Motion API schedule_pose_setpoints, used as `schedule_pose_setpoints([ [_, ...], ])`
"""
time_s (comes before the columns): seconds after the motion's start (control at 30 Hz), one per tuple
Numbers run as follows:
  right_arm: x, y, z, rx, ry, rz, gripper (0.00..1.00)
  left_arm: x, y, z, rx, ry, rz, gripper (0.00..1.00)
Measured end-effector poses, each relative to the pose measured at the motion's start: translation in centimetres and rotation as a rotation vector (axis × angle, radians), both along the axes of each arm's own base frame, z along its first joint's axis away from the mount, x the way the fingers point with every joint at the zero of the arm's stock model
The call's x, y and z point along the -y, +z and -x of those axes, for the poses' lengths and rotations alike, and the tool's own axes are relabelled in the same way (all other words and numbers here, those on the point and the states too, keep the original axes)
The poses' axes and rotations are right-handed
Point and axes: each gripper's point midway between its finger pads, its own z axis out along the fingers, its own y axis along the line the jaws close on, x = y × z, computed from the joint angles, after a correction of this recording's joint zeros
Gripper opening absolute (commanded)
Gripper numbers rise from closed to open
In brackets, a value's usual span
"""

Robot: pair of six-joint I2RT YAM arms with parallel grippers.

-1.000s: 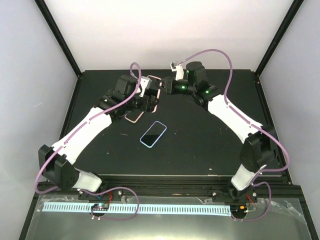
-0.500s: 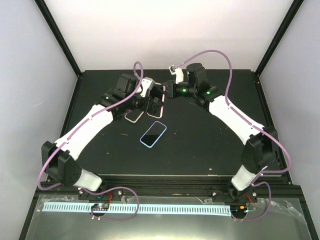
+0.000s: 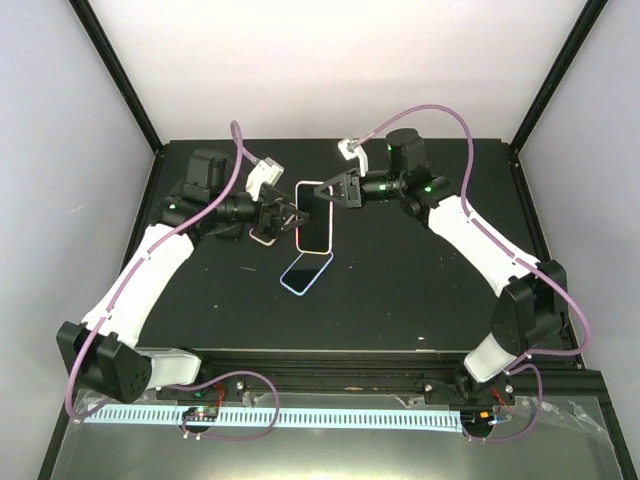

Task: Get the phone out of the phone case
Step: Pick up the phone at the center of the board.

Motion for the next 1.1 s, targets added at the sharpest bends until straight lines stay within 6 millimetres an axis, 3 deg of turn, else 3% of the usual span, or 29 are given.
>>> schedule_pose_setpoints([
  [0.1, 0.3, 0.5, 0.8, -0.011, 0.035, -0.004, 0.01, 0.2, 2.8, 1.2, 0.048, -0.032, 0.058, 0.99],
  [0.2, 0.5, 2.8, 1.5, 0.036, 0.085, -0.027, 0.01, 0.4, 5.5, 2.5, 0.109, -0.071, 0.128, 0.95],
  [0.27, 0.8, 4.2, 2.1, 0.074, 0.116, -0.053, 0.01, 0.8, 6.3, 3.2, 0.118, -0.107, 0.165, 0.93],
  [0.4, 1.5, 5.0, 3.7, 0.093, 0.159, -0.075, 0.01, 1.5, 4.3, 3.8, 0.041, -0.137, 0.207, 0.89],
  [0.5, 2.0, 5.2, 4.9, 0.097, 0.184, -0.086, 0.01, 1.8, 1.7, 4.7, -0.027, -0.143, 0.215, 0.78],
  [0.6, 2.2, 5.7, 5.5, 0.1, 0.195, -0.095, 0.01, 2.5, 0.8, 5.8, -0.062, -0.172, 0.229, 0.64],
  [1.03, 2.3, 6.0, 5.9, 0.082, 0.204, -0.134, 0.01, 3.7, 2.8, 6.7, -0.057, -0.279, 0.292, 0.18],
  [1.1, 2.3, 6.1, 5.9, 0.078, 0.205, -0.139, 0.01, 3.8, 3.3, 6.6, -0.052, -0.293, 0.302, 0.07],
])
